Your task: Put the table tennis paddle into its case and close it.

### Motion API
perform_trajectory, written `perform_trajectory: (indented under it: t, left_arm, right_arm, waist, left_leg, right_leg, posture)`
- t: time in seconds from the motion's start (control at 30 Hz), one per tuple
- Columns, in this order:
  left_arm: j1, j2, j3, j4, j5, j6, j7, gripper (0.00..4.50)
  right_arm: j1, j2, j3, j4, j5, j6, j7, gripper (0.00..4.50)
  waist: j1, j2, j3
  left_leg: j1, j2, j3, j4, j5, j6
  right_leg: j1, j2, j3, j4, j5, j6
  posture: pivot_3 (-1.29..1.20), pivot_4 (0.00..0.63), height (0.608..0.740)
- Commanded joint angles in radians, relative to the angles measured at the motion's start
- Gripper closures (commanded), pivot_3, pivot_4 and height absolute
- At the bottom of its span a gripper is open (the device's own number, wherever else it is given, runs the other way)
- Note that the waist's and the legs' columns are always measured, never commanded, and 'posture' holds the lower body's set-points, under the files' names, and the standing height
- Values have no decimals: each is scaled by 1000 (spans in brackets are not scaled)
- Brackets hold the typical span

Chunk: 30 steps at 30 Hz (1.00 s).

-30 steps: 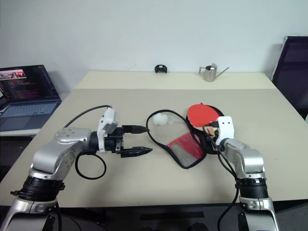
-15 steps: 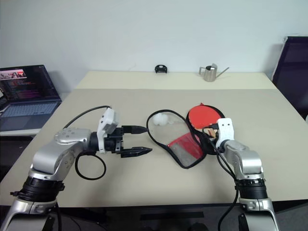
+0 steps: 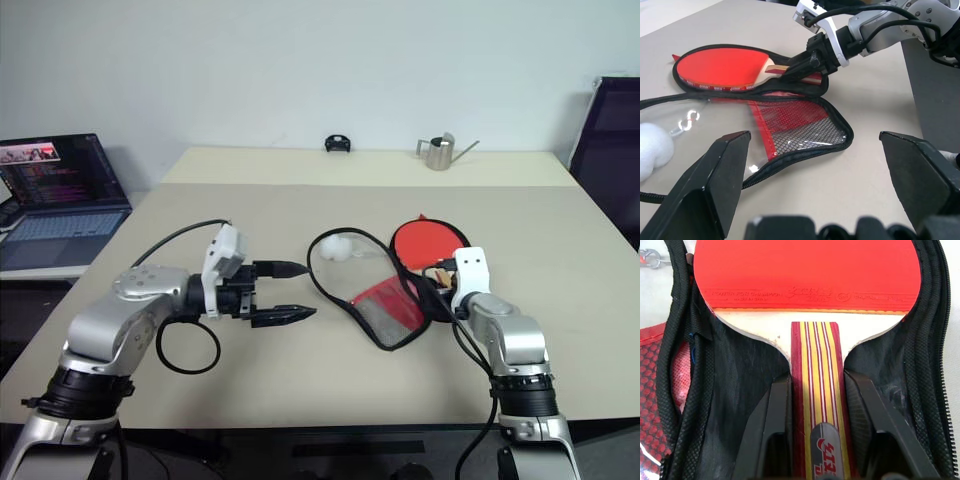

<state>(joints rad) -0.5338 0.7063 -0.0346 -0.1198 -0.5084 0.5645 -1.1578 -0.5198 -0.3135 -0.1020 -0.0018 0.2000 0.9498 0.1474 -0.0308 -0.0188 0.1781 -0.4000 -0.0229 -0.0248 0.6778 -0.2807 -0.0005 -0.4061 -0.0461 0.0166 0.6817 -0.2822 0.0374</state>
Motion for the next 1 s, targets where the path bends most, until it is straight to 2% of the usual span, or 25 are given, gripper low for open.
perform_trajectory:
  t: [0.03, 0.17, 0.33, 0.5, 0.83, 1.0]
  left_arm:
    - [-4, 11, 23, -39, -15, -6, 1, 0]
    - [2, 13, 25, -39, -14, -7, 2, 0]
    - [22, 16, 42, -33, -11, -8, 21, 0]
    - [63, 14, 60, -27, -16, -1, 48, 0]
    - [97, 6, 29, 54, 45, -14, 89, 0]
    - [70, -12, 5, 140, 105, -18, 136, 0]
  right_arm:
    - [-2, -6, -28, -51, 1, -8, -5, 1570]
    - [1, -9, -33, -86, 19, 0, 13, 160]
    - [31, -51, -61, -227, 108, 39, 112, 160]
    - [63, -148, -86, -324, 221, 28, 278, 160]
    - [93, -459, -137, -306, 388, -67, 699, 160]
    - [67, -568, -149, -278, 448, -72, 826, 160]
  waist:
    - [0, 0, 0]
    - [0, 0, 0]
    - [0, 0, 0]
    - [1, 0, 0]
    - [2, 0, 0]
    - [2, -1, 0]
  left_leg:
    - [0, 0, 0, 0, 0, 0]
    - [0, 0, 0, 0, 0, 0]
    - [0, 0, 0, 0, 0, 0]
    - [0, 0, 0, 0, 0, 0]
    - [0, 0, -1, 0, 0, 0]
    - [1, 0, -1, 0, 0, 0]
  right_leg:
    - [0, 0, 0, 0, 0, 0]
    - [0, 0, 0, 0, 0, 0]
    - [0, 0, 0, 0, 0, 0]
    - [0, 0, 0, 0, 0, 0]
    - [1, 0, -1, -1, 0, 0]
    - [1, 0, -1, -1, 0, 0]
  posture:
    - [0, 150, 740]
    - [0, 150, 740]
    - [0, 150, 740]
    - [0, 150, 740]
    - [0, 150, 740]
    - [0, 150, 740]
